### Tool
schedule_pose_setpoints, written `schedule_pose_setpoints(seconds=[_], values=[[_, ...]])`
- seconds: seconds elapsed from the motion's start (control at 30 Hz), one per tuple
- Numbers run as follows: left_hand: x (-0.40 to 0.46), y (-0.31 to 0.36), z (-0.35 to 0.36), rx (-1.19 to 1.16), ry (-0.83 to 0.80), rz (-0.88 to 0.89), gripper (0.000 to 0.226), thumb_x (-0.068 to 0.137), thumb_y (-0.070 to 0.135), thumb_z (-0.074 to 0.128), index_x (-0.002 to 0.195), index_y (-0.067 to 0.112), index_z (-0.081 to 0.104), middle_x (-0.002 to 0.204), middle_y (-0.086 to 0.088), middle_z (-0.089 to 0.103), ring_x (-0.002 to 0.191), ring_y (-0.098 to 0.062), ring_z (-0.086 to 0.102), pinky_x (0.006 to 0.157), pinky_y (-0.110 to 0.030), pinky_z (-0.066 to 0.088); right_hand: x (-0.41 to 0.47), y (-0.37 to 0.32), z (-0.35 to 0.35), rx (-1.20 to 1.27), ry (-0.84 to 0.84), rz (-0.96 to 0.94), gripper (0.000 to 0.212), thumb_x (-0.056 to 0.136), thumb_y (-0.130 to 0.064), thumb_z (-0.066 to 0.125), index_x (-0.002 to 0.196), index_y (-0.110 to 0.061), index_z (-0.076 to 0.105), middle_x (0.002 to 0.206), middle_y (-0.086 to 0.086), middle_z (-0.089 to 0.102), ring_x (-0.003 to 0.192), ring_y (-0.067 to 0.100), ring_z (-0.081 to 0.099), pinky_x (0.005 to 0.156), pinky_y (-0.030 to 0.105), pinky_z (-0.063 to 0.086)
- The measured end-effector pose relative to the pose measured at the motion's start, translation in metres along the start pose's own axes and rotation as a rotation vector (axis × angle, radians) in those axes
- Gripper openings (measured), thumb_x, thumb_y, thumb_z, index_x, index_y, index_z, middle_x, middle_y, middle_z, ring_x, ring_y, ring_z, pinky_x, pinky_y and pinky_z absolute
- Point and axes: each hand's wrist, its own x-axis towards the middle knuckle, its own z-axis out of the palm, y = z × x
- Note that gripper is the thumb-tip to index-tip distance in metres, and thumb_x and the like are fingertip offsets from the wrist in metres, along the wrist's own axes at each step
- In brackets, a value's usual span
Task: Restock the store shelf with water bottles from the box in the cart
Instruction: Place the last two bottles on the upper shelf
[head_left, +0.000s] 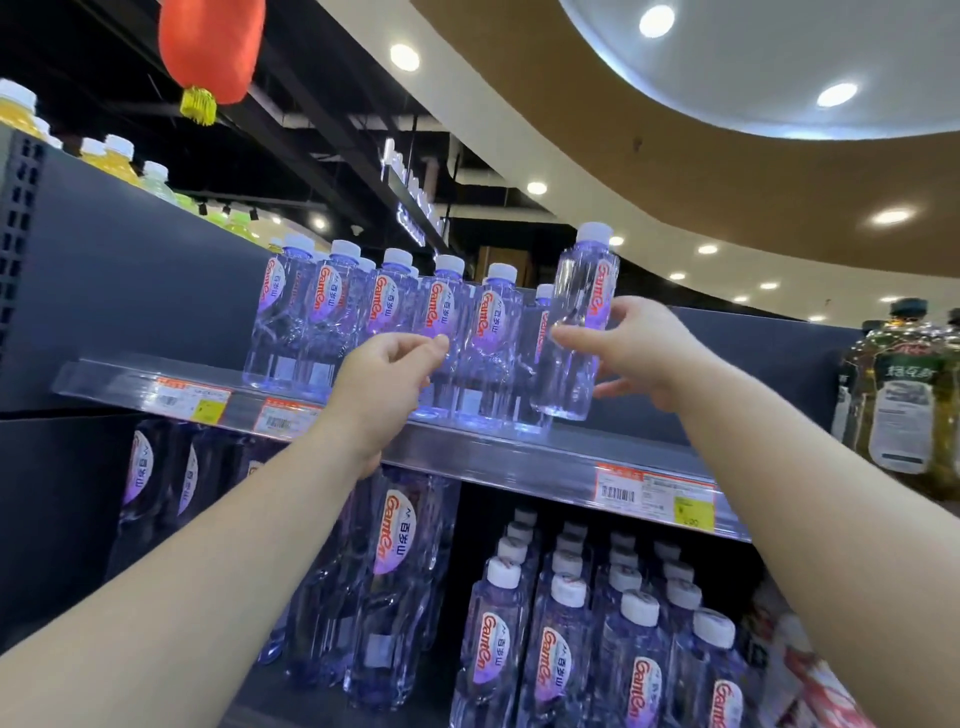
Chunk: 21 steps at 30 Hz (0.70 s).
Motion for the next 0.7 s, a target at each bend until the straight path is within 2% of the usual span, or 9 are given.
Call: schedule_pose_setpoints(seconds=[0.13, 0.2, 0.3, 0.43, 0.57, 0.7], values=[[0.003, -0.009, -0.001, 0.043, 0.036, 0.048, 0.009, 0.091, 0.030, 0.065, 0.093, 0.022, 0.065, 0.099, 0.002, 0.069, 0.089, -0.013, 0.060, 0.089, -0.036, 0.049, 0.010, 0.027, 0.018, -0.093, 0.038, 0.048, 0.022, 0.078, -0.033, 0.078, 0.095, -0.023, 0.068, 0.091, 0.001, 0.073, 0.080, 0.018, 0.071, 0.062, 0.038, 0.062], [0.004, -0.012, 0.000, 0.047, 0.038, 0.060, 0.006, 0.091, 0.029, 0.066, 0.092, 0.023, 0.065, 0.095, 0.005, 0.068, 0.087, -0.011, 0.060, 0.087, -0.034, 0.050, 0.014, 0.032, 0.025, -0.109, 0.061, 0.052, 0.030, 0.077, -0.039, 0.078, 0.100, -0.024, 0.066, 0.093, 0.000, 0.072, 0.084, 0.019, 0.070, 0.066, 0.042, 0.062], [0.003, -0.014, 0.002, 0.055, 0.037, 0.065, 0.004, 0.091, 0.028, 0.066, 0.091, 0.024, 0.064, 0.093, 0.008, 0.066, 0.089, -0.011, 0.061, 0.086, -0.033, 0.049, 0.016, 0.032, 0.029, -0.149, 0.054, 0.046, 0.034, 0.078, -0.042, 0.076, 0.105, -0.025, 0.064, 0.094, -0.002, 0.070, 0.086, 0.017, 0.068, 0.067, 0.042, 0.062], [0.002, -0.019, 0.002, 0.088, 0.031, 0.072, 0.005, 0.090, 0.028, 0.066, 0.088, 0.028, 0.062, 0.092, 0.009, 0.065, 0.089, -0.010, 0.061, 0.085, -0.033, 0.050, 0.011, 0.031, 0.023, -0.162, -0.039, 0.123, 0.038, 0.077, -0.041, 0.077, 0.109, -0.026, 0.061, 0.100, -0.001, 0.068, 0.088, 0.020, 0.069, 0.072, 0.040, 0.062], [0.003, -0.019, 0.002, 0.230, 0.036, 0.128, 0.011, 0.090, 0.029, 0.066, 0.099, 0.022, 0.063, 0.093, 0.011, 0.065, 0.092, -0.013, 0.061, 0.087, -0.032, 0.049, 0.005, 0.032, 0.023, -0.204, -0.095, 0.219, 0.039, 0.081, -0.031, 0.077, 0.112, -0.014, 0.060, 0.098, 0.007, 0.062, 0.079, 0.024, 0.066, 0.074, 0.038, 0.062], [0.002, -0.018, 0.002, 0.440, 0.009, 0.209, 0.019, 0.091, 0.033, 0.063, 0.106, 0.022, 0.061, 0.095, 0.013, 0.064, 0.094, -0.014, 0.059, 0.089, -0.033, 0.048, 0.007, 0.034, 0.029, -0.226, -0.049, 0.208, 0.039, 0.077, -0.032, 0.079, 0.100, -0.006, 0.061, 0.088, 0.012, 0.059, 0.070, 0.022, 0.060, 0.071, 0.040, 0.062]])
